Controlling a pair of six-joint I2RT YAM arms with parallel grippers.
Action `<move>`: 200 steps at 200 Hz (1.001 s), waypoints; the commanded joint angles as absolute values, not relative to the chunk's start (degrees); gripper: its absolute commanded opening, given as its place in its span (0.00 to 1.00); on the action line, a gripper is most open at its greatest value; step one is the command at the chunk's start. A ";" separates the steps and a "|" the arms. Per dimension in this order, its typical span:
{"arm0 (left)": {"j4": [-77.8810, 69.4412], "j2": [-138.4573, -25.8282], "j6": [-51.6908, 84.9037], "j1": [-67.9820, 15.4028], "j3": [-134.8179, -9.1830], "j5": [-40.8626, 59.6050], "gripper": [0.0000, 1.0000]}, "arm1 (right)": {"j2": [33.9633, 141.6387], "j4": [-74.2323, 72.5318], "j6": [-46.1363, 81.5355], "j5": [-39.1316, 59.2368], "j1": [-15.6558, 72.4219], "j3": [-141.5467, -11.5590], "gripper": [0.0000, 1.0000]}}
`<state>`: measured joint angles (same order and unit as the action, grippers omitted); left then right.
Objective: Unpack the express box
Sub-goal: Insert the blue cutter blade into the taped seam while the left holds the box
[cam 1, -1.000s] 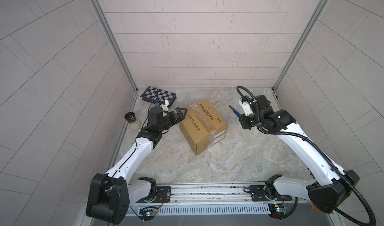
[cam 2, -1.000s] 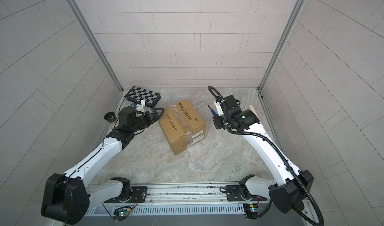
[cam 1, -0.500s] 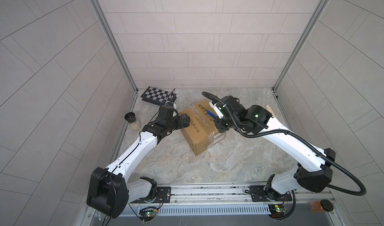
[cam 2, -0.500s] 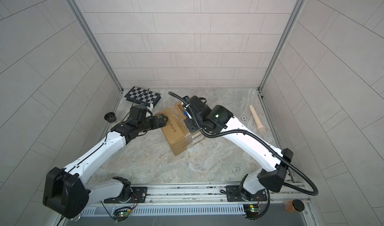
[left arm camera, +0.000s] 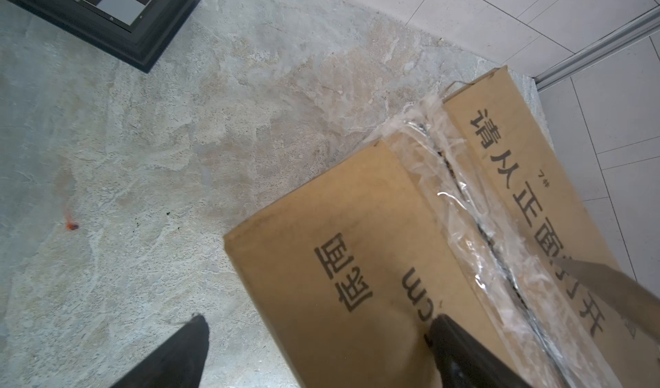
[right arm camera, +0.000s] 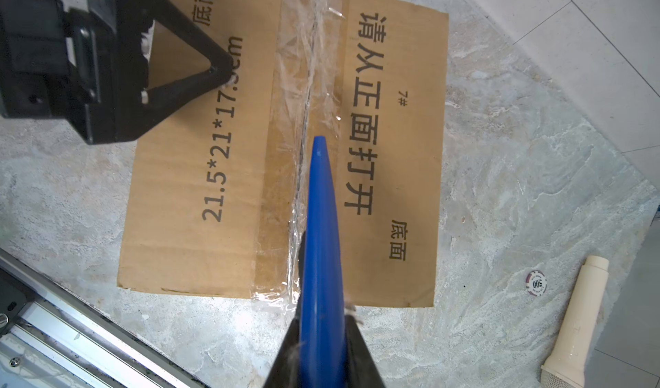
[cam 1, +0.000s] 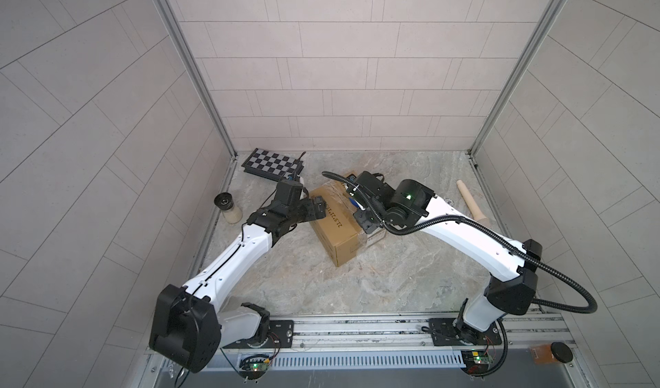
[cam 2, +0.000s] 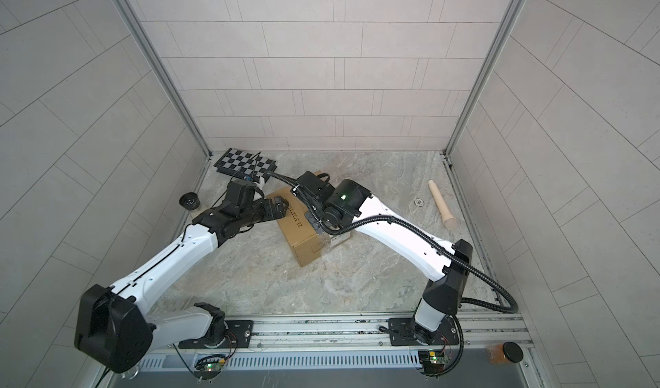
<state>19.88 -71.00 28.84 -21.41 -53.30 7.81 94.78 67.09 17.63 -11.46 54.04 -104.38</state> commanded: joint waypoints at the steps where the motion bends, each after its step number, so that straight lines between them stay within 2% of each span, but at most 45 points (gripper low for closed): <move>1: 25.60 -72.16 27.32 -21.20 -51.69 4.62 1.00 | 95.27 69.07 17.65 -12.99 55.37 -105.71 0.00; 172: 23.99 -72.69 28.22 -21.21 -50.05 5.36 1.00 | 95.80 69.77 19.63 -15.00 56.26 -100.41 0.00; 200: 24.54 -72.90 28.48 -21.18 -49.86 4.51 1.00 | 97.59 74.39 22.01 -13.28 56.28 -102.88 0.00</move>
<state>18.22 -71.05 29.08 -21.41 -52.38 8.08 95.64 67.85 19.18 -13.37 55.99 -100.99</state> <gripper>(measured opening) 0.997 0.186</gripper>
